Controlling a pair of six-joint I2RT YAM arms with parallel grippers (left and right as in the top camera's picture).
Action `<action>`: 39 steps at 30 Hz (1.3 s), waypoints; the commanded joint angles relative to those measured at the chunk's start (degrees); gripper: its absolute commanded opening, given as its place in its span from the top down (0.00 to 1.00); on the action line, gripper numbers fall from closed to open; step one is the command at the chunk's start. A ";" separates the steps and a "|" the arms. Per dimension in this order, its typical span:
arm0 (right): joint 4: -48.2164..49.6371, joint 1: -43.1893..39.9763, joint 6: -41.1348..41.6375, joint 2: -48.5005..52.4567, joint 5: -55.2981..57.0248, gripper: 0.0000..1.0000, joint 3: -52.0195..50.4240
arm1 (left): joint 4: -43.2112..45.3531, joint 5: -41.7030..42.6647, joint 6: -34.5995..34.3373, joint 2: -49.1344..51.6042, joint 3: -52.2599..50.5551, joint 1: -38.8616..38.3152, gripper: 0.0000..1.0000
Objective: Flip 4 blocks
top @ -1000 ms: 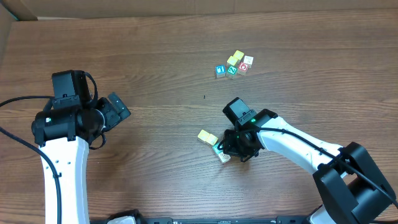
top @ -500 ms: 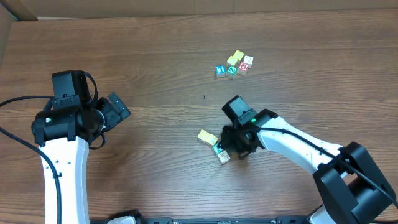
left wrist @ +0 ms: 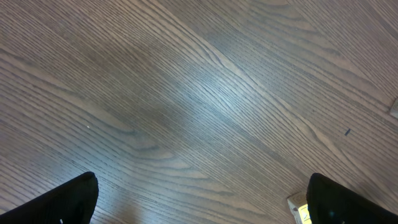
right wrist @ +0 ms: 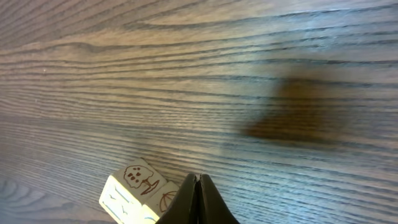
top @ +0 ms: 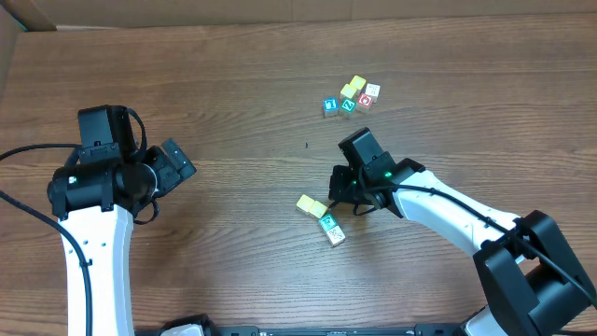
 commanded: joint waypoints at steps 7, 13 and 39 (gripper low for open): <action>-0.24 -1.16 -3.85 -0.57 5.03 0.96 -0.33 | 0.07 -0.72 0.87 0.31 0.72 0.28 0.01; -6.56 -11.47 -8.90 -0.57 4.96 0.96 1.81 | 0.15 -0.79 0.87 0.31 0.72 0.28 0.00; -30.14 -7.15 -38.42 -0.57 0.24 0.36 23.34 | -1.33 2.84 0.68 8.55 -1.05 9.40 0.00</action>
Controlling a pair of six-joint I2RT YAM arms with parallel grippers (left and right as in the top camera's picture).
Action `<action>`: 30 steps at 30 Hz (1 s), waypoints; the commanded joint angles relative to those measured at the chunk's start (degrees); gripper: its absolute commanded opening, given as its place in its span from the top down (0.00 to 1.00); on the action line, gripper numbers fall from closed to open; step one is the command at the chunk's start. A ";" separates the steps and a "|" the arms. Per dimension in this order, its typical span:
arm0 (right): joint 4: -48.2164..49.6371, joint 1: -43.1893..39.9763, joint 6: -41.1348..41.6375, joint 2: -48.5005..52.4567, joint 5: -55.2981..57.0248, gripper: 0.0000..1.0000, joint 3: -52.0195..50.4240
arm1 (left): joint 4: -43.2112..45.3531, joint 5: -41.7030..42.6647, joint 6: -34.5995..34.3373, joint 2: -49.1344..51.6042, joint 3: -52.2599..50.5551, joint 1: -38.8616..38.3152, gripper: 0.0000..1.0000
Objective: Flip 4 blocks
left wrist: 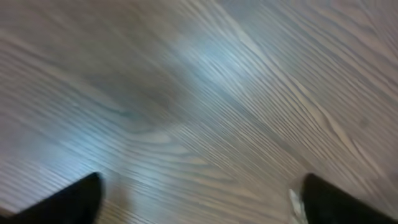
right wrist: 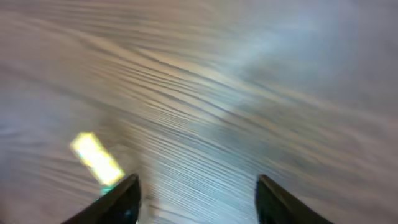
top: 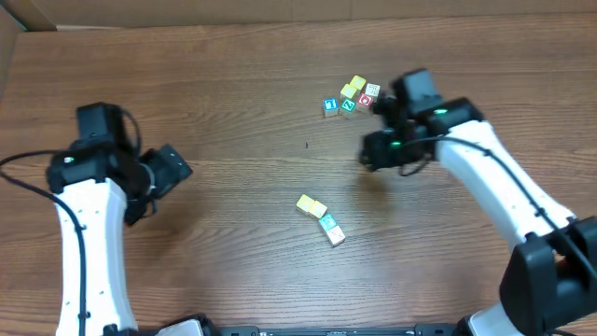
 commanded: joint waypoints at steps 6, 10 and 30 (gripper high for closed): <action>1.09 17.18 -5.68 1.77 16.06 0.30 1.18 | -0.15 -4.00 0.55 2.47 -0.31 8.94 0.00; 1.22 22.58 -4.98 4.46 19.26 0.30 1.16 | -0.15 -3.98 0.55 2.54 -0.31 9.20 0.01; 4.24 25.55 -0.70 11.47 15.78 0.43 -2.56 | -0.15 -3.98 0.55 2.54 -0.31 9.20 0.00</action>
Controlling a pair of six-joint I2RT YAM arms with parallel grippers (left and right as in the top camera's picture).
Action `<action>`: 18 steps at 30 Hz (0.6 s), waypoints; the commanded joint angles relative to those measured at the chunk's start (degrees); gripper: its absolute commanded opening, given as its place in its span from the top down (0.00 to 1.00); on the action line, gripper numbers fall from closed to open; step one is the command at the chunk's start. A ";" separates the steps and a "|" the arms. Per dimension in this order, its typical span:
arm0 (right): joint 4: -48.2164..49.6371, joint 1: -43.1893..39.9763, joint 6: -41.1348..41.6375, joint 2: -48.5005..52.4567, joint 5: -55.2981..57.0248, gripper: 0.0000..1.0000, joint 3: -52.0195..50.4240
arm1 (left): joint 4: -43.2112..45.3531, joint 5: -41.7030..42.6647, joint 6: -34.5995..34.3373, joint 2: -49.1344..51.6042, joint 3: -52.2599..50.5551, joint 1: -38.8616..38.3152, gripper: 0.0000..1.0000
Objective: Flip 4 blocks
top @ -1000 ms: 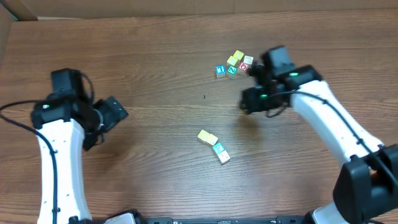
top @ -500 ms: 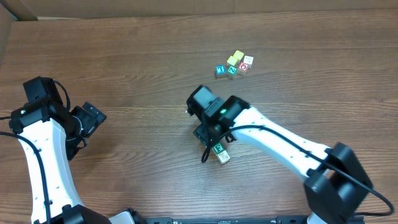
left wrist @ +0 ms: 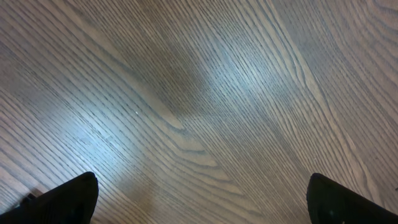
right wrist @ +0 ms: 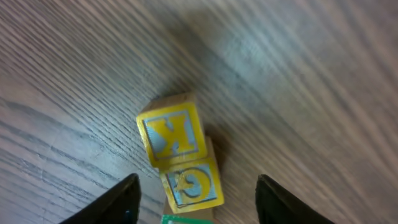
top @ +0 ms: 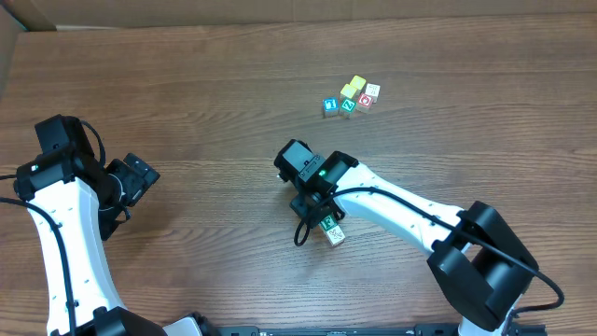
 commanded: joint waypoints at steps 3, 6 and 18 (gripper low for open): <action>-0.50 0.00 0.44 0.59 -1.14 0.47 -0.98 | -0.11 -0.76 0.50 0.33 -0.28 0.17 0.00; -0.44 0.00 0.42 0.59 -2.23 0.48 -0.98 | -0.11 -0.76 0.50 0.33 -0.28 0.17 0.00; -0.50 0.00 0.44 0.59 -2.34 0.55 -0.98 | -0.11 -0.76 0.50 0.33 -0.28 0.17 0.00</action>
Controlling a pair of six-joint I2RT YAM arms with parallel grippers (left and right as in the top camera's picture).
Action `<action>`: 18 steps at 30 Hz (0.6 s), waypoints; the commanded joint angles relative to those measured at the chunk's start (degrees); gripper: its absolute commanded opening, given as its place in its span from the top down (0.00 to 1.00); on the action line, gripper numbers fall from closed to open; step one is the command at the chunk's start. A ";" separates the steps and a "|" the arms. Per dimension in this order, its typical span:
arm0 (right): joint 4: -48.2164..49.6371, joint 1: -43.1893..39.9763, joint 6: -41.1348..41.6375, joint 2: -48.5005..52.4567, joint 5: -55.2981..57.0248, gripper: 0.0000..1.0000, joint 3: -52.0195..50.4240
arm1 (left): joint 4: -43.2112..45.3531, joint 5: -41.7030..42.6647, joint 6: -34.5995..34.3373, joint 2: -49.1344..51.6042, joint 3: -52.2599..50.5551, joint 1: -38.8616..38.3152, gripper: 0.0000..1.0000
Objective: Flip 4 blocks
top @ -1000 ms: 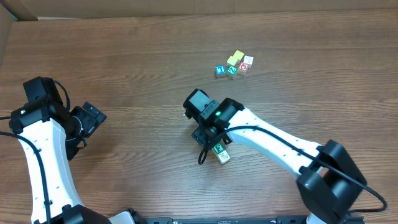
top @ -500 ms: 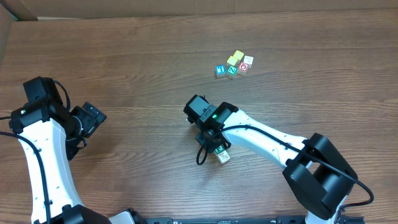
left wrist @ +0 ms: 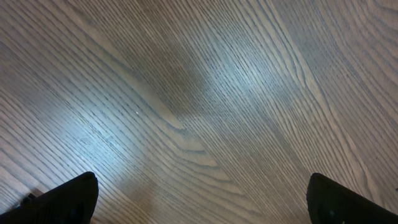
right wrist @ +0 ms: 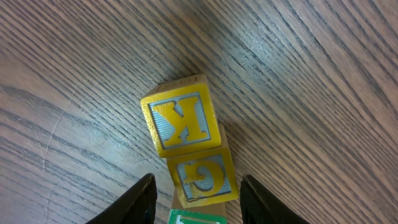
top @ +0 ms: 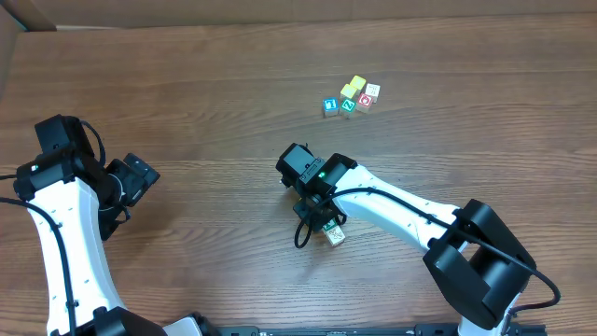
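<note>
Three blocks lie in a row mid-table. In the right wrist view they are a yellow K block, a yellow G block and a green block at the bottom edge. My right gripper is open just above them, its fingers either side of the G block and apart from it. From overhead the right gripper hides most of that row; only the end block shows. Far left, my left gripper is open over bare wood, nothing between its fingers.
A cluster of several small coloured blocks lies at the back, right of centre. The wooden table runs to a back edge with cardboard at the top left corner.
My right gripper has come closer to the K and G blocks, and its fingers stand a little nearer each other. The blocks and the left arm have not moved.
At first my right gripper was shut beside the mid-table row of blocks. Then it was open, up near the back cluster. Later it was open over the K and G blocks, where it is now. My left arm shifted towards the left edge.
</note>
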 commanded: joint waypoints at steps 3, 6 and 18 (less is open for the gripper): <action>0.28 -0.07 0.02 0.13 -0.20 0.53 -0.20 | -0.11 -0.70 0.52 0.33 -0.28 0.17 0.01; 0.98 -0.15 0.02 0.13 -0.22 0.49 -0.20 | -0.11 -0.70 0.50 0.33 -0.28 0.17 0.00; 2.10 -0.15 -1.92 0.17 0.94 0.51 -0.50 | -0.11 -0.70 0.50 0.33 -0.28 0.17 0.00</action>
